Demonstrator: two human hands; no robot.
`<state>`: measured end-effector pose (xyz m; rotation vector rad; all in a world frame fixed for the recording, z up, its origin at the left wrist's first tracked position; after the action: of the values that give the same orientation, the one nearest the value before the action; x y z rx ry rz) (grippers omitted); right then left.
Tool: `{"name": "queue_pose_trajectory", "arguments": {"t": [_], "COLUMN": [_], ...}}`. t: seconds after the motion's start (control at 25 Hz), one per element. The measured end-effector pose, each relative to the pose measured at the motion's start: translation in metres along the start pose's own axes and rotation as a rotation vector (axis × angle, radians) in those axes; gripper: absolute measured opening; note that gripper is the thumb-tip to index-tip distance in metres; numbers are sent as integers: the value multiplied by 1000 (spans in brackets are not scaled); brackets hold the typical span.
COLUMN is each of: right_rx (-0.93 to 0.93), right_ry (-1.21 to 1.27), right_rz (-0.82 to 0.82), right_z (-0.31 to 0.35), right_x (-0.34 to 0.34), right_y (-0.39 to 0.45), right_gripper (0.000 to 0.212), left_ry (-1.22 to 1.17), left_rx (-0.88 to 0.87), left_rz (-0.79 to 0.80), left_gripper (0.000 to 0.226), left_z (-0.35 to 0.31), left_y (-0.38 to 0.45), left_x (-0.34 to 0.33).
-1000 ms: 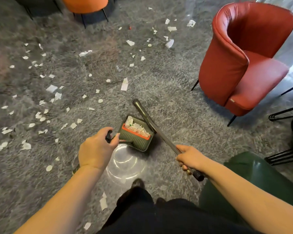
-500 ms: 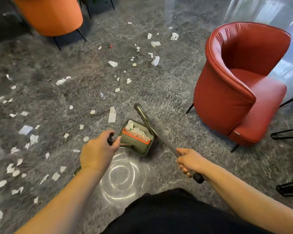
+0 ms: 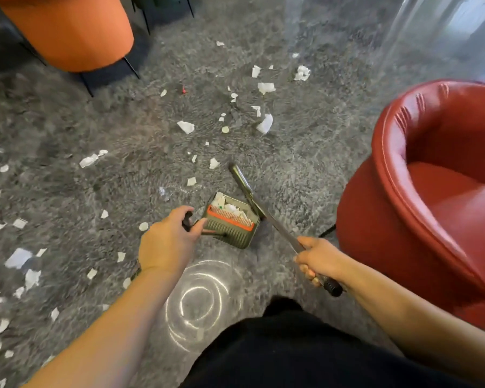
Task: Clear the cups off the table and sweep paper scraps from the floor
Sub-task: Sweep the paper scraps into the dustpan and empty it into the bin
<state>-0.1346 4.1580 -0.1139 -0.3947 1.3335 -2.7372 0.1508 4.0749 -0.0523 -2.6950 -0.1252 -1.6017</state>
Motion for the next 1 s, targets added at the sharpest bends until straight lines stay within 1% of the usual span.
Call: {"name": "queue_pose_trajectory", "arguments": {"t": [0.08, 0.16, 0.28, 0.32, 0.52, 0.64, 0.76, 0.88, 1.0], "right_rx": [6, 5, 11, 9, 0, 26, 29, 29, 14], "right_ry": [-40, -29, -20, -18, 6, -14, 12, 14, 36], "right_rz": [12, 3, 32, 30, 8, -14, -55, -67, -64], "right_z": [47, 90, 161, 184, 298, 359, 418, 483, 549], "right_x": [26, 50, 77, 85, 122, 146, 181, 226, 274], "right_y": [35, 72, 134, 157, 254, 301, 359, 428, 487], "right_gripper": [40, 44, 29, 27, 33, 32, 31, 21, 18], "left_ry": [-12, -1, -1, -4, 13, 7, 17, -2, 9], "left_rx": [14, 23, 14, -4, -79, -132, -124, -116, -86], "left_rz": [-16, -42, -52, -54, -42, -57, -81, -85, -82], "left_gripper": [39, 38, 36, 36, 35, 34, 32, 27, 28], "left_z": [-18, -32, -44, -48, -66, -84, -103, -123, -154], "left_y": [55, 107, 200, 234, 402, 491, 582, 671, 754], "left_x": [-5, -8, -19, -24, -46, -51, -66, -91, -106]}}
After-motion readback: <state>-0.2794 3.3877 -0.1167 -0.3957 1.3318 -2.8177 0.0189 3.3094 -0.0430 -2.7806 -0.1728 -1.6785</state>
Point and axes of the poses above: each hand's wrist, its own y-axis towards the middle knuckle, its own x-axis out of the back of the hand, z = x × y, the point moved 4 cm from there along y, towards the middle knuckle, and after that the axes turned 2 degrees about -z, right-handed, at the moved point
